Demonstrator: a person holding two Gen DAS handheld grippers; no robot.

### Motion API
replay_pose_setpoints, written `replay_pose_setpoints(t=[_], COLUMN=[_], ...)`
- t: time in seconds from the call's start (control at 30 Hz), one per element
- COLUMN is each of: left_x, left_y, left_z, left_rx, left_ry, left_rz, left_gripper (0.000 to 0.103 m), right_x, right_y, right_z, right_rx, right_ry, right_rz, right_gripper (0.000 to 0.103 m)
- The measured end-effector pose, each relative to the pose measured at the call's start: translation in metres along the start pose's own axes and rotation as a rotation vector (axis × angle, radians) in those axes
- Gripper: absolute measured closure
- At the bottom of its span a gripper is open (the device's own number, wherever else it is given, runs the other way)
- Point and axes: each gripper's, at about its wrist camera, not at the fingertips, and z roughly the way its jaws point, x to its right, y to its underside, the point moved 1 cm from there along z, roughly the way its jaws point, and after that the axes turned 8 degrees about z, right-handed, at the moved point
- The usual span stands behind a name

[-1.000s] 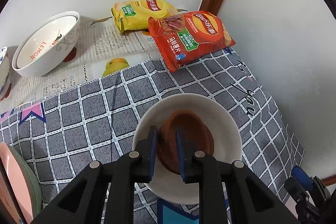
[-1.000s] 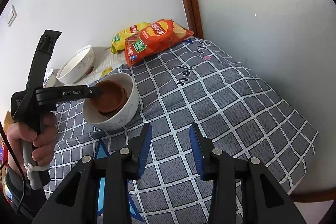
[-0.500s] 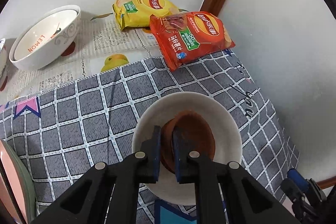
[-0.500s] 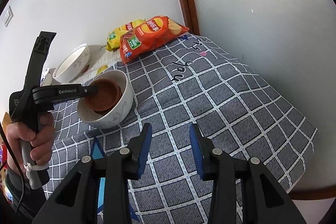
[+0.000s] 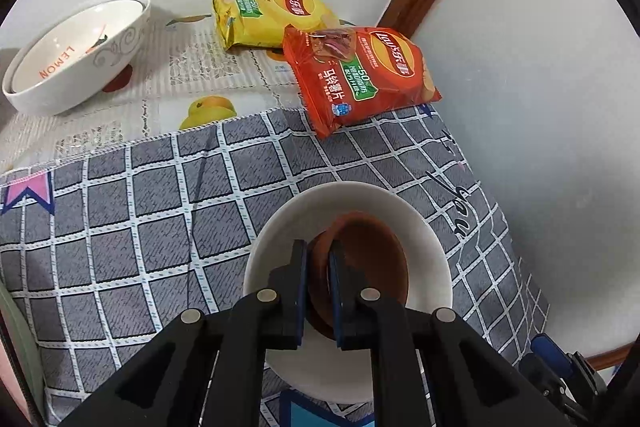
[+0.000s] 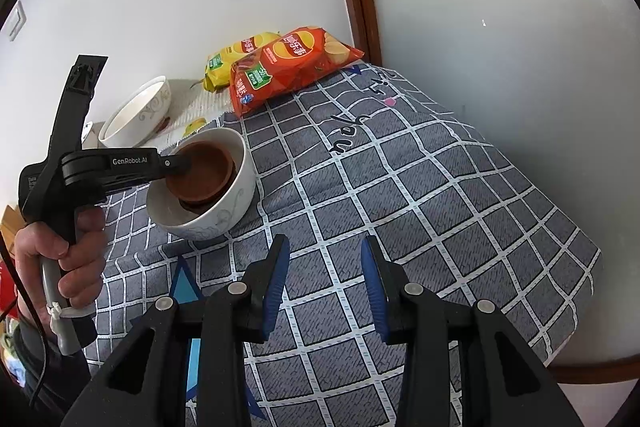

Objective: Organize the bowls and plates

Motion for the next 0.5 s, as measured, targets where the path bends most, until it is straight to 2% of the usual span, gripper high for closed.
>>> replay_pose_setpoints(t=[0.5], left_x=[-0.0036], left_y=[0.0032], left_z=[-0.0003], left_rx=[0.007], left_ry=[0.015], left_rz=[-0.006], left_gripper=[0.093], right_x=[-0.0097], right_y=[-0.0032], right_z=[-0.0009], right_rx=[0.000], right_ry=[0.014], right_rz=[-0.031], right_gripper=[0.066])
